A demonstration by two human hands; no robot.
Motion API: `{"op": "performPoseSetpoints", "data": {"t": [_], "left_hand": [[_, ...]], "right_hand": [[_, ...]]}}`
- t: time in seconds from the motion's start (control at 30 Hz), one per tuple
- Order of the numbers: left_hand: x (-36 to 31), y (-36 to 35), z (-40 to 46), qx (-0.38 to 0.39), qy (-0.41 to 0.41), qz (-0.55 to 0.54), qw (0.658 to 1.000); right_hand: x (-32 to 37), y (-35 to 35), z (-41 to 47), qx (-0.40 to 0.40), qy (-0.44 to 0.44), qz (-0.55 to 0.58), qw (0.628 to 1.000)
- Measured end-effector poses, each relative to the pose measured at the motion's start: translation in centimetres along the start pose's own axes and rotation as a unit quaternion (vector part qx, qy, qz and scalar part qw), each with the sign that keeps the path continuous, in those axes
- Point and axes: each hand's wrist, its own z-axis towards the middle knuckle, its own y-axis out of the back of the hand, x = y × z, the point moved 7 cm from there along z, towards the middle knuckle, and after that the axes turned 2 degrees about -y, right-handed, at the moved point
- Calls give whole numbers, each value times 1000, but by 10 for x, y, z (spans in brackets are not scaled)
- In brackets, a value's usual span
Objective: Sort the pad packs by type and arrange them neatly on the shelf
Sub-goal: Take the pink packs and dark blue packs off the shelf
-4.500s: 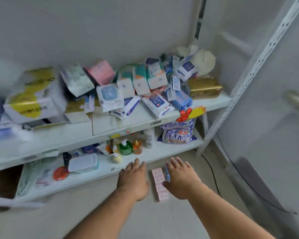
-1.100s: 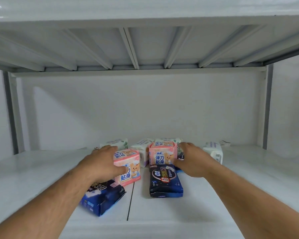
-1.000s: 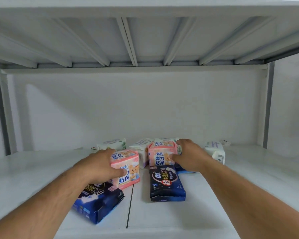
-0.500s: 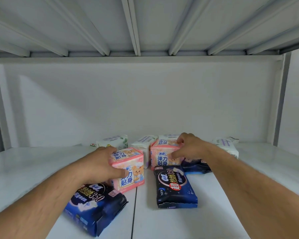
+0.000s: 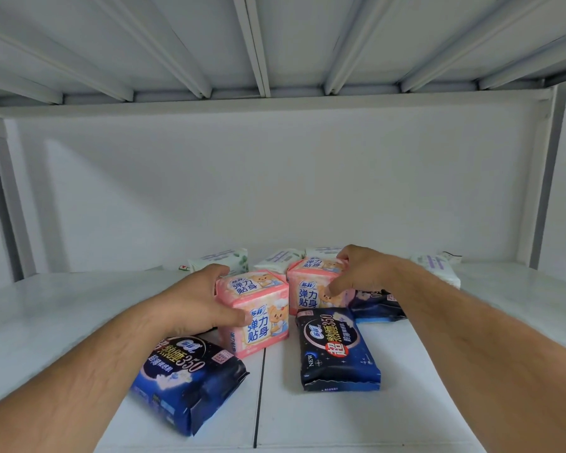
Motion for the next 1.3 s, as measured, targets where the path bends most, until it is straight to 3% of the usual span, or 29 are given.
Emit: {"op": "performPoseSetpoints", "data": {"t": [0.3,0.5,0.77,1.07,1.3], "left_hand": [[-41,19,-37,-77,-62,-6,995],[-89,34,-104,-127,-94,28,987],[-130,43,-189,-121,-102,27,987],[-119,27,-283,-41,-154,-3,987],[-66,-6,-355,52,-165,-51,984]], "right_hand": [[13,64,-74,-167,121,31,978],[12,97,-161,-188,158,64,967],[-4,108,-280,-181,162,86,966],[-23,53,-416,-158,102,90,978],[-29,-30,-535,-119,18,-17,993]]}}
